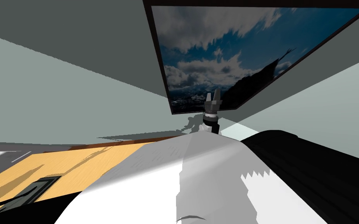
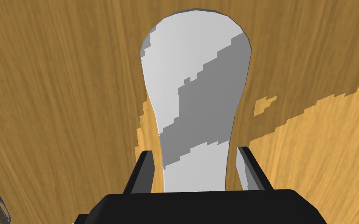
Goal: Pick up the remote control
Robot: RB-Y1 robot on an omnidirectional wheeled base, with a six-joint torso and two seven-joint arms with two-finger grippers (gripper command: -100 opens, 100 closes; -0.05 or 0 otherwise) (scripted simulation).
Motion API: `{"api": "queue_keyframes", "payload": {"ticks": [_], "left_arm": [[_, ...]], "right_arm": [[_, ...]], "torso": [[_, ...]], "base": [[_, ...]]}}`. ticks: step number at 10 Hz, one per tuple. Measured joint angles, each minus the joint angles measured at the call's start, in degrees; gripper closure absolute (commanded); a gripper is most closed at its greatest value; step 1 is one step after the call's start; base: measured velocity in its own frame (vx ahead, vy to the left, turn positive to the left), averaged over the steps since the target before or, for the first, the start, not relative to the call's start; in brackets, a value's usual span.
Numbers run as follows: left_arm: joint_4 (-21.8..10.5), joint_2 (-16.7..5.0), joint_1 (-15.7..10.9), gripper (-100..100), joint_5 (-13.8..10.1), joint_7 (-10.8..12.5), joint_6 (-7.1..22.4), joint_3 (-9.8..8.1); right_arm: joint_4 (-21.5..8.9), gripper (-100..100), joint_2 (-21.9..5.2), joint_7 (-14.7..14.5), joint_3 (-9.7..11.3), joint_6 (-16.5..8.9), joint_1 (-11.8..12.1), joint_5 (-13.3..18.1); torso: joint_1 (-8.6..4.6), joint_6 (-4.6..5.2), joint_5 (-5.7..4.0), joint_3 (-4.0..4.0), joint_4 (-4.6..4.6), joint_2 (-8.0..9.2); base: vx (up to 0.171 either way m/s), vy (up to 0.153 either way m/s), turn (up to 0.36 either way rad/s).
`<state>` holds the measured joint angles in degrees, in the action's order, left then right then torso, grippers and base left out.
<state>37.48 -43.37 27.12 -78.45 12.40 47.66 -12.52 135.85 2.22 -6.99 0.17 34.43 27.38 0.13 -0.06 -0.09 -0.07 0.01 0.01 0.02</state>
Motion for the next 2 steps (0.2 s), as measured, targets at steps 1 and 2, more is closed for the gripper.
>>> {"api": "queue_keyframes", "payload": {"ticks": [1,2], "left_arm": [[-0.7,-1.1,0.2,100,-1.2,-0.7,0.8,-0.37],[-0.8,-1.3,0.2,0,-1.4,-1.0,1.0,-0.45]], "right_arm": [[0.0,0,0.0,0.0,0.0,0.0,0.0,0.0],[0.0,0,0.0,0.0,0.0,0.0,0.0,0.0]], "torso": [[-0.12,-0.03,-0.02,-0.02,-0.01,-0.03],[-0.04,-0.02,0.02,-0.01,-0.01,-0.01]], "base": [[0.006,-0.028,0.004],[0.001,-0.005,0.002]]}}
